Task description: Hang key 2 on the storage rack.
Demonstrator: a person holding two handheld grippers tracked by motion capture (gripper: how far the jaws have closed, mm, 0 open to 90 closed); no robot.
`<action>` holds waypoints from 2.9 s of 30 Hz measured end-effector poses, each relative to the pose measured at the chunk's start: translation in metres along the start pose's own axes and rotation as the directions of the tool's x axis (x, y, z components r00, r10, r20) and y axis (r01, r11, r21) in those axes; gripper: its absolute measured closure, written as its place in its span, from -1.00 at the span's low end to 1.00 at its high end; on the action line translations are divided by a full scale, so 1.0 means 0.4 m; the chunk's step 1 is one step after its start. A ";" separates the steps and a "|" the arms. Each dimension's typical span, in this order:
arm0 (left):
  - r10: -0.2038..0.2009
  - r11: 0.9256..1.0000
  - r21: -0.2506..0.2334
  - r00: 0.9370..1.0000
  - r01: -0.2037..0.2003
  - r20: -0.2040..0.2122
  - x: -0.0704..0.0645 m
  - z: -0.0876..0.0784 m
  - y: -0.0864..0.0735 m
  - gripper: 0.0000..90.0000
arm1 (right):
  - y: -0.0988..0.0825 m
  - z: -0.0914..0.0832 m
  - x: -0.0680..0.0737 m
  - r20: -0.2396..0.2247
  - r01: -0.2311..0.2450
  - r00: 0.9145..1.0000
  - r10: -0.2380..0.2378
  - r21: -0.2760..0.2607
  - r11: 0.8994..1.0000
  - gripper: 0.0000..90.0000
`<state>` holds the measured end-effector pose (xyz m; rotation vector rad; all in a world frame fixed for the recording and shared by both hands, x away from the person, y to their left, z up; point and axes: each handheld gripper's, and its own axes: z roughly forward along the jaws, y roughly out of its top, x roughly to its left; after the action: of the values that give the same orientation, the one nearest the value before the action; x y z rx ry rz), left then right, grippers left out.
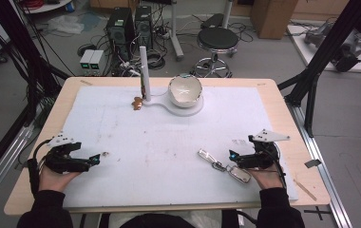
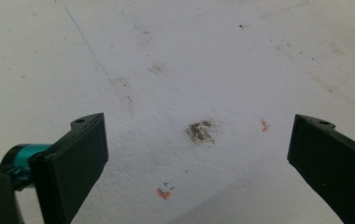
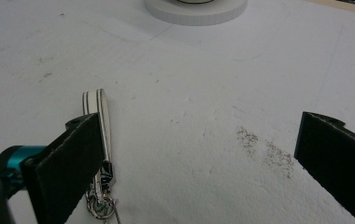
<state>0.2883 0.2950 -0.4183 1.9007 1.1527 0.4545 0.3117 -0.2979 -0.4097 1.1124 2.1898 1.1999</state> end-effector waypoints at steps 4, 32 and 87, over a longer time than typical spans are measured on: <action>0.005 1.000 -0.002 1.000 -0.005 0.000 0.001 -0.002 -0.001 -0.87 | 0.010 0.003 0.010 -0.016 0.012 1.000 -0.012 -0.002 1.000 -0.98; 0.015 1.000 0.014 1.000 -0.015 0.007 0.000 0.001 -0.007 -0.87 | 0.048 0.071 0.081 -0.123 0.120 0.986 -0.109 0.085 0.989 -0.98; 0.026 1.000 0.007 1.000 -0.026 0.005 0.007 -0.003 -0.007 -0.87 | 0.069 0.117 0.138 -0.151 0.173 0.979 -0.141 0.228 0.958 0.66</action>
<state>0.2875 0.2985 -0.4202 1.9239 1.1290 0.4601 0.3221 -0.2213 -0.4108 0.9482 2.5267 0.9860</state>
